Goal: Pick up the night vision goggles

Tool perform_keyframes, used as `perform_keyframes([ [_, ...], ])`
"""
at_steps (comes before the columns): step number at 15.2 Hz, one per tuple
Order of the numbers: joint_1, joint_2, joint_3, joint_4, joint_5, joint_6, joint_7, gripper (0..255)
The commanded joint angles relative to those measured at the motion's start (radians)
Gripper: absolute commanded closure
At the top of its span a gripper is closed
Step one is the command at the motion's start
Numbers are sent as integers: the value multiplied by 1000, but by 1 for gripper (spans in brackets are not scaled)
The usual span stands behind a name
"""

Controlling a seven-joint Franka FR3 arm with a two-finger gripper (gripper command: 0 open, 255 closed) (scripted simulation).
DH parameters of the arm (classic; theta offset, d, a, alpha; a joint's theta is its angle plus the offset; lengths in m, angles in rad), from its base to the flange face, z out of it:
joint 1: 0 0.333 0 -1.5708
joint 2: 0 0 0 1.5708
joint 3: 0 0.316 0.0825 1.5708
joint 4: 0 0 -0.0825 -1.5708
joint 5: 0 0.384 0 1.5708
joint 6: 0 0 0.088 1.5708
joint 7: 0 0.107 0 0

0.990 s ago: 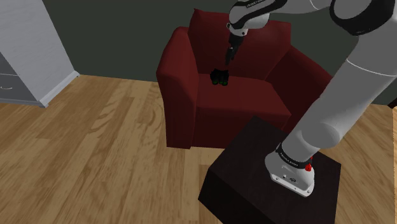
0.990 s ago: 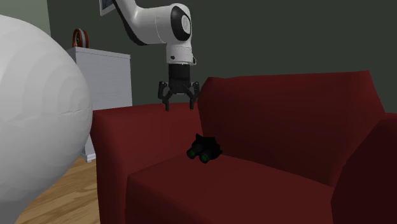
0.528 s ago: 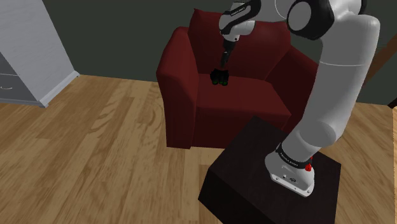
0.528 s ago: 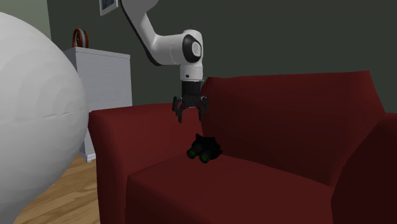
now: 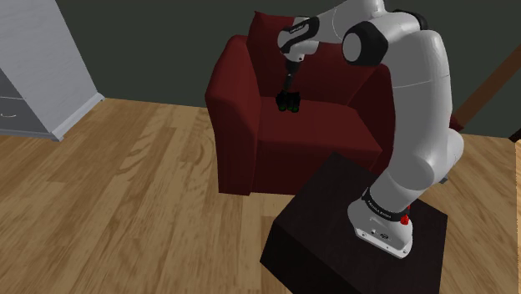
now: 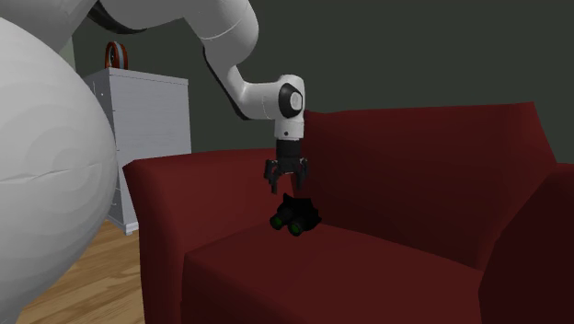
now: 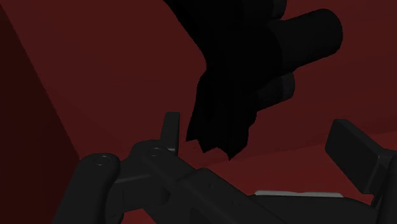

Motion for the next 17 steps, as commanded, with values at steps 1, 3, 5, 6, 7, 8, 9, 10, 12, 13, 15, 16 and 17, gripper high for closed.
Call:
perform_keyframes([
  [1, -7, 31, 7, 20, 7, 9, -7, 0],
  [3, -9, 44, 10, 15, 12, 28, -10, 0],
  [5, -10, 58, 14, 10, 16, 46, -13, 0],
  [6, -11, 66, 16, 8, 19, 55, -14, 0],
  [7, -12, 70, 17, 7, 20, 60, -15, 0],
  [8, -12, 70, 17, 7, 20, 60, -15, 0],
  [9, -12, 71, 17, 8, 20, 61, -16, 255],
  [10, -12, 70, 17, 6, 20, 61, -16, 255],
  [12, -13, 70, 17, 7, 20, 60, -16, 255],
  [13, -13, 71, 17, 9, 20, 60, -16, 255],
  [15, -13, 71, 17, 10, 20, 59, -16, 255],
  [16, -13, 72, 17, 11, 20, 58, -16, 255],
  [17, -14, 72, 17, 11, 20, 58, -16, 255],
])
